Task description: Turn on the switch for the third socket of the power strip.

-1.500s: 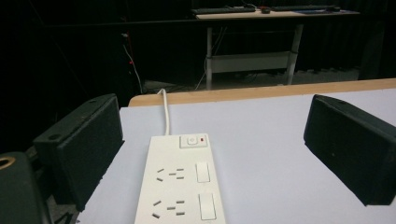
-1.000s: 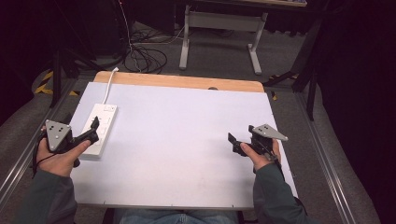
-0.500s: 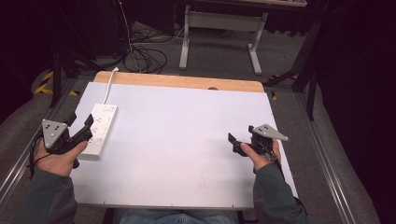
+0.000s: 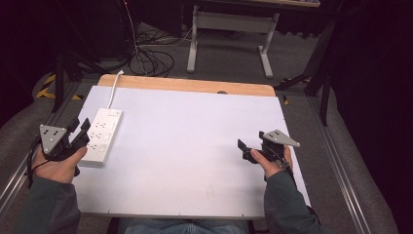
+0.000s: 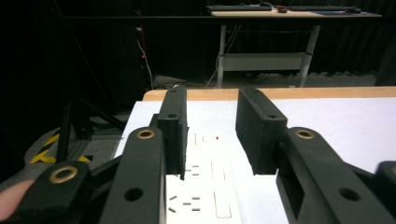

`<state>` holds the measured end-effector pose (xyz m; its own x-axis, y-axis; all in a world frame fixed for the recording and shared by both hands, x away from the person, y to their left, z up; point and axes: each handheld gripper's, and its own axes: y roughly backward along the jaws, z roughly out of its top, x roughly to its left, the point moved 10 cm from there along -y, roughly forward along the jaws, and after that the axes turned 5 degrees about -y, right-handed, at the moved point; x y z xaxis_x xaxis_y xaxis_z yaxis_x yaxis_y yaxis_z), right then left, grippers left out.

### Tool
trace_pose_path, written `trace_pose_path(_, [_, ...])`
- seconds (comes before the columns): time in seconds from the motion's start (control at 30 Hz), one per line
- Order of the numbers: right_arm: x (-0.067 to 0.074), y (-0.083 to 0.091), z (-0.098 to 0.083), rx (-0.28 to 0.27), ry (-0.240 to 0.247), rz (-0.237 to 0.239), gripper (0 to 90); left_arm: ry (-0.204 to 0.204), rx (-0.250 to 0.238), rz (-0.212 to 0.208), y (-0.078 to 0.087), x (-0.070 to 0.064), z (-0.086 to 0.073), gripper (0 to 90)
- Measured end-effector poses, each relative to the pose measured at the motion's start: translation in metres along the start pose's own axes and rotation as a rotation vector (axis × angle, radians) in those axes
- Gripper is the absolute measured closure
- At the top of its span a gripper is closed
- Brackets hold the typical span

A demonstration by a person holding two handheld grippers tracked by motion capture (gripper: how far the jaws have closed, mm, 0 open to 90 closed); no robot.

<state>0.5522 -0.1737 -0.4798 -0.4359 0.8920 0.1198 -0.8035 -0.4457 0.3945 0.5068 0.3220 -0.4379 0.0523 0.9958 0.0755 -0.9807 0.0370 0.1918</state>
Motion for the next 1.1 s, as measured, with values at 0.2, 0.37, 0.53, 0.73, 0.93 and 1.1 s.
trace_pose_path(0.2, [0.0001,-0.0001,-0.0004,0.002,-0.003,0.003,11.2,-0.004,0.006,-0.005,-0.0013,-0.0006,-0.0006,70.3])
trace_pose_path(0.37, [0.0011,-0.0013,-0.0011,0.006,0.001,0.006,11.3,0.007,0.016,-0.019,-0.0035,-0.0004,-0.0023,75.3])
trace_pose_path(0.53, [0.0014,-0.0012,-0.0009,0.004,-0.002,0.006,11.4,-0.002,0.033,-0.013,-0.0049,0.0015,-0.0039,81.6])
trace_pose_path(0.73, [0.0008,-0.0004,-0.0008,0.004,0.0,0.006,11.4,0.012,0.032,-0.032,-0.0054,-0.0002,-0.0024,88.1])
trace_pose_path(0.93, [0.0011,-0.0006,-0.0009,0.005,0.0,0.007,11.4,0.012,0.044,-0.049,-0.0061,-0.0039,-0.0035,90.0])
trace_pose_path(1.1, [0.0009,-0.0001,-0.001,0.005,0.002,0.006,11.4,0.016,0.05,-0.064,-0.0078,-0.0051,-0.0049,90.0])
